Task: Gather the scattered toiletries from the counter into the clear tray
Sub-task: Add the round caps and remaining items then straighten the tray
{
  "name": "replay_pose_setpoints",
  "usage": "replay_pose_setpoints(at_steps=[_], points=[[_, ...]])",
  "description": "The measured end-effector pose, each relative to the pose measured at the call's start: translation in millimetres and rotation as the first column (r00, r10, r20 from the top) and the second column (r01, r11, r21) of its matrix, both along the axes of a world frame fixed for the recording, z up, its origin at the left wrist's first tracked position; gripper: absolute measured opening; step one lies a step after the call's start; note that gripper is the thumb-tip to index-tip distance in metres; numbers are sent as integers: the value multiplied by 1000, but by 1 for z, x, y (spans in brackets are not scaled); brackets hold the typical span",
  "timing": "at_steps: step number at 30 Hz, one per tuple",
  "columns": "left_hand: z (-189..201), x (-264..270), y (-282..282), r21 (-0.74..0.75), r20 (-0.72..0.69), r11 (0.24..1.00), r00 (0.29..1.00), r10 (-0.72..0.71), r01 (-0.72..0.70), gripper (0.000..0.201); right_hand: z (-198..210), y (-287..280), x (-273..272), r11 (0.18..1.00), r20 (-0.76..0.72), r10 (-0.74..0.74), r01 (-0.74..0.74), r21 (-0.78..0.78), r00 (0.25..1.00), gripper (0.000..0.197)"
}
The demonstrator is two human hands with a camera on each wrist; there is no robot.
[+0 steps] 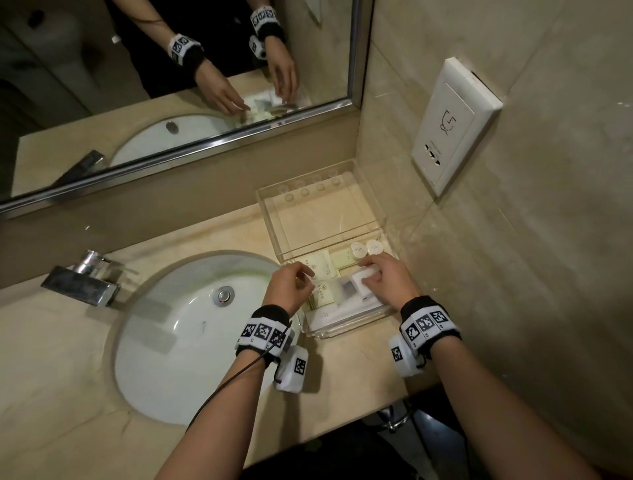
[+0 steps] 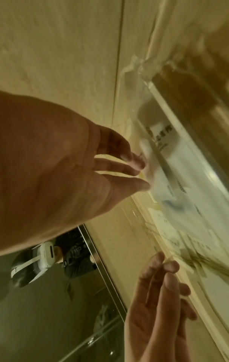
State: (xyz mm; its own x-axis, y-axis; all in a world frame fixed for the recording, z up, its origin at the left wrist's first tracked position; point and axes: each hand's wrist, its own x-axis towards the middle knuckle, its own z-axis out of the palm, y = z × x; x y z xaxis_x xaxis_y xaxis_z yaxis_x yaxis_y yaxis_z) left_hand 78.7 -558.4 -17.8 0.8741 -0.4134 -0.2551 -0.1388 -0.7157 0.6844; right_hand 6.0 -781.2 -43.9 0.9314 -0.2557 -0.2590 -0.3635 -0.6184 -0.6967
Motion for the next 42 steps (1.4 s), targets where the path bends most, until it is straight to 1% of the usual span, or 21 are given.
replay_pose_setpoints(at_steps=[3,6,10,13,16,21,25,31,34,37,39,42], points=[[0,-10,-6,14,-21,997,997,-74,74,20,2,1,-2,995,-79,80,-83,-49,994,48],[-3,-18,-16,31,1,987,987,-160,160,28,-1,4,-3,991,-103,53,-65,-115,993,52],[-7,-20,-28,33,61,971,969,-239,237,36,-2,9,-2,985,-93,-22,5,-173,995,52],[-11,-17,-35,35,82,958,955,-286,284,41,6,12,-3,983,-105,-44,24,-183,994,50],[-16,-14,-43,73,88,941,937,-337,331,45,15,10,-6,978,-107,-59,36,-206,992,46],[-24,-17,-54,102,100,925,921,-376,366,40,24,6,-16,976,-97,-53,31,-216,994,43],[-28,-18,-60,128,122,920,915,-386,371,41,16,5,-17,978,-56,-45,33,-204,997,50],[-28,-20,-61,92,133,940,931,-339,329,36,-4,5,-14,977,-41,-53,43,-210,998,42],[-22,-16,-50,100,189,962,944,-270,256,38,-7,5,-12,981,8,-56,57,-185,998,42],[-16,-8,-29,163,275,976,943,-187,146,39,-5,7,-9,983,65,-54,64,-172,996,39],[-18,-5,-15,229,308,969,937,-165,95,46,-4,11,-7,987,72,-41,51,-153,997,38],[-24,-6,-3,266,304,958,934,-189,107,52,-2,17,-6,990,84,-26,37,-137,996,38]])
